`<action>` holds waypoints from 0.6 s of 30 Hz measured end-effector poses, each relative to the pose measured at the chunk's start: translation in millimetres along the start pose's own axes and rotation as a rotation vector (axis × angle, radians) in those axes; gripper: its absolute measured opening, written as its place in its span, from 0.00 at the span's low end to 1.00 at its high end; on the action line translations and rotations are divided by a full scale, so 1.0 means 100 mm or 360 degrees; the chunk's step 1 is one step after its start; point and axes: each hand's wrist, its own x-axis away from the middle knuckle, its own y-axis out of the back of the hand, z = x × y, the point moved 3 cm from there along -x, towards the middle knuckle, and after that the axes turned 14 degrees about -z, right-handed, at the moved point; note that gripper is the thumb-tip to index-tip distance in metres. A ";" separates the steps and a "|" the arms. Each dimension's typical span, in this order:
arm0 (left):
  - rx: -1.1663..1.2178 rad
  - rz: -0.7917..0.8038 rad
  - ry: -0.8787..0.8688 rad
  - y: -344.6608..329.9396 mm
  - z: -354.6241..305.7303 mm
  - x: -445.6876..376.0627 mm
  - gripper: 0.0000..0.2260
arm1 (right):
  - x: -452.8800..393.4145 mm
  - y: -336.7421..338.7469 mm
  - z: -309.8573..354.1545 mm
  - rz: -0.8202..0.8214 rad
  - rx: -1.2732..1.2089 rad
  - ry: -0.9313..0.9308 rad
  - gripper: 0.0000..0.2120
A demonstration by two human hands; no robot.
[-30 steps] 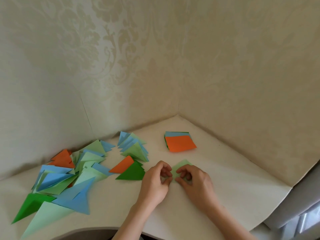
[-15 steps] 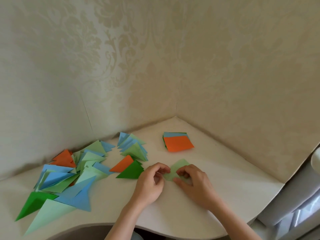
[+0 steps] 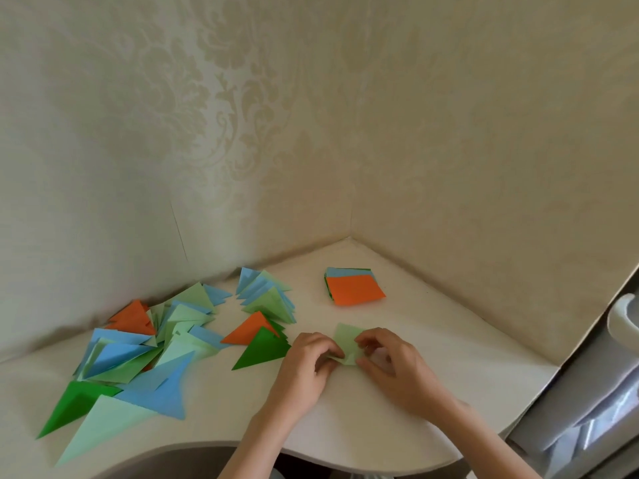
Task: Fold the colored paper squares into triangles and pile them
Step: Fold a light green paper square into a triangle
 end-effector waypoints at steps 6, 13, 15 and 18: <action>-0.0007 -0.0008 -0.0001 0.00 0.02 -0.01 0.05 | 0.09 -0.01 -0.06 0.0045 0.0151 0.0117 0.12; -0.0013 -0.0061 0.0251 -0.03 0.03 -0.04 0.08 | 0.03 -0.13 -0.05 -0.0213 0.0209 0.0036 0.08; -0.0038 -0.0113 0.0271 -0.06 0.03 -0.05 0.10 | 0.02 -0.15 -0.05 -0.0255 0.0213 -0.0016 0.06; -0.0093 -0.0164 0.0301 -0.10 0.03 -0.06 0.12 | 0.00 -0.17 -0.07 -0.0309 0.0232 -0.0056 0.08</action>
